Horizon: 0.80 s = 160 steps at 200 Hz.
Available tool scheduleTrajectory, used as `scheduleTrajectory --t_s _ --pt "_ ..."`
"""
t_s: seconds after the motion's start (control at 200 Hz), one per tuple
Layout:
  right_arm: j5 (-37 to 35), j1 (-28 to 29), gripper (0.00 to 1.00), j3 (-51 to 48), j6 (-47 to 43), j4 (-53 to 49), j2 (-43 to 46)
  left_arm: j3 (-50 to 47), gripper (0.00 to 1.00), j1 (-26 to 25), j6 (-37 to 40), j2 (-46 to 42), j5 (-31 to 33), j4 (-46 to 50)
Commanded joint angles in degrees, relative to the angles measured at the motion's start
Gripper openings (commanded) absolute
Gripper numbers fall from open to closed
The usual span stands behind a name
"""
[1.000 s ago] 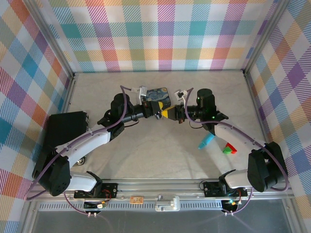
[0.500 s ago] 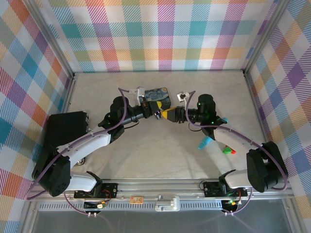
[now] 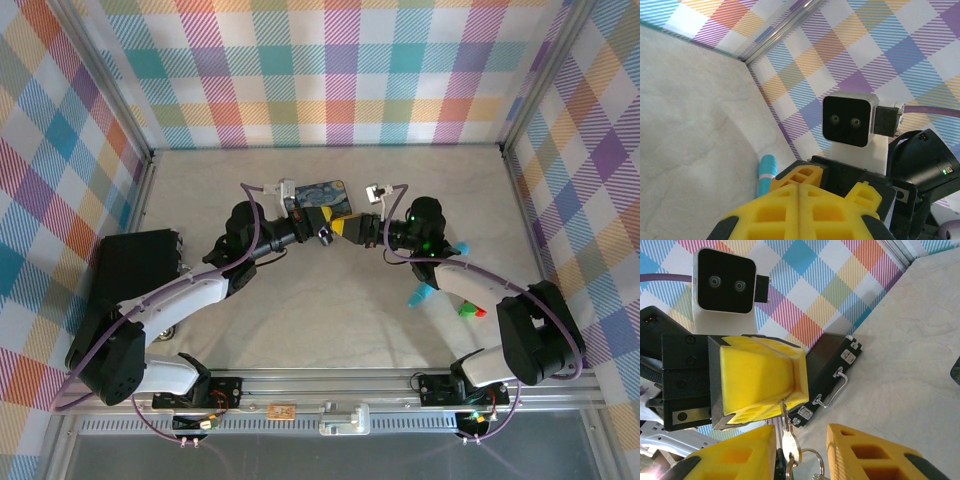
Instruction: Unlock a padlock with a key
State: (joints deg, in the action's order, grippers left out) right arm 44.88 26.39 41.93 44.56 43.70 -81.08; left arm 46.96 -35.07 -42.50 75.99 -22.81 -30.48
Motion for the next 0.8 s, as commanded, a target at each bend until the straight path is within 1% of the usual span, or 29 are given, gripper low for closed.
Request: scheduleTrajectory --t_s 0.0,0.045,0.12,0.38,0.505,0.795 --pt "1.1 0.6 0.28 -0.5 0.7 3.4 -0.8 -0.7 0.00 -0.5 -0.7 -1.2 0.7 -4.0" --pt "1.1 0.6 0.26 -0.5 0.8 3.5 -0.9 -0.6 0.00 -0.5 -0.8 -1.0 0.7 -4.2" --pt "1.1 0.8 0.26 -0.7 0.9 3.6 -1.0 -0.5 0.00 -0.6 -1.0 -0.7 0.7 -4.5" --pt "0.9 0.9 0.27 -1.2 1.0 3.4 -0.9 -1.1 0.00 -0.7 -1.8 -0.9 1.8 -5.8" --pt "1.0 0.9 0.31 -1.5 1.2 3.8 -0.8 -1.4 0.00 -0.7 -2.0 -1.3 2.6 -5.9" --pt "0.5 1.1 0.29 -1.3 1.8 5.0 -1.2 -1.4 0.00 -1.1 -2.8 -0.8 2.5 -7.0"
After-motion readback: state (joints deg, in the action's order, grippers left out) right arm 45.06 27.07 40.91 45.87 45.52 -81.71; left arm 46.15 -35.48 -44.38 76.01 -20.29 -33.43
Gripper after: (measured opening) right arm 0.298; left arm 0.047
